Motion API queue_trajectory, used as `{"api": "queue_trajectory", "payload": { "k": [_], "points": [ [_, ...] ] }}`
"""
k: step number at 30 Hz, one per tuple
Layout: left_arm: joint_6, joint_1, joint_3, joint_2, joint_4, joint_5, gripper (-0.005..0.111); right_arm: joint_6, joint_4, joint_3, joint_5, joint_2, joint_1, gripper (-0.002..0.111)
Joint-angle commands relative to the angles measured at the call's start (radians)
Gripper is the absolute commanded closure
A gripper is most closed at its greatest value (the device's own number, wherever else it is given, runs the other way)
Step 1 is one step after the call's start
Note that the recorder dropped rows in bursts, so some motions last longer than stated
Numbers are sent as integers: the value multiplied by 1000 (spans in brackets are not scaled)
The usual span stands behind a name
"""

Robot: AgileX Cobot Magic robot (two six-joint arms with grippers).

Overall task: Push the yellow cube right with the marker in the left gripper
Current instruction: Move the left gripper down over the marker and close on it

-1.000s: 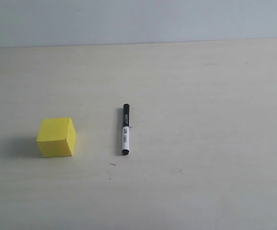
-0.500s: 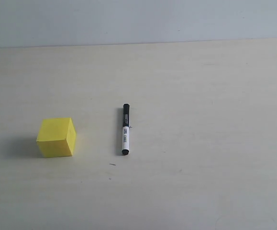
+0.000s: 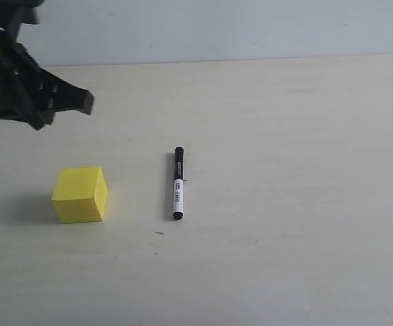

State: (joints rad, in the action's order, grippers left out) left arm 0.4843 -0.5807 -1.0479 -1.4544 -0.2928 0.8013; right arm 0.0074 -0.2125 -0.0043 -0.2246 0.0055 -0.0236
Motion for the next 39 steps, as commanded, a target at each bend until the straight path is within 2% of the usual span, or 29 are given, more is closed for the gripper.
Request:
{"api": "queue_trajectory", "payload": {
  "k": [1, 5, 7, 16, 19, 24, 27, 39],
  "points": [
    [-130, -120, -92, -61, 154, 98, 107, -7, 2, 4, 6, -1, 0, 108],
    [-84, -215, -166, -154, 154, 106, 107, -7, 2, 4, 6, -1, 0, 108],
    [-81, -239, -216, -211, 154, 104, 107, -7, 2, 4, 6, -1, 0, 108],
    [-4, -238, -441, -462, 225, 245, 104, -7, 2, 4, 6, -1, 0, 108],
    [-2, -238, -474, -529, 267, 245, 92, -7, 2, 4, 6, -1, 0, 108],
    [70, -234, -501, -598, 267, 234, 61, -7, 2, 4, 6, -1, 0, 108],
    [111, -226, -501, -616, 267, 210, 51, -7, 2, 4, 6, -1, 0, 108],
    [194, -207, -501, -698, 253, 149, 60, -7, 2, 4, 6, -1, 0, 108]
  ]
}}
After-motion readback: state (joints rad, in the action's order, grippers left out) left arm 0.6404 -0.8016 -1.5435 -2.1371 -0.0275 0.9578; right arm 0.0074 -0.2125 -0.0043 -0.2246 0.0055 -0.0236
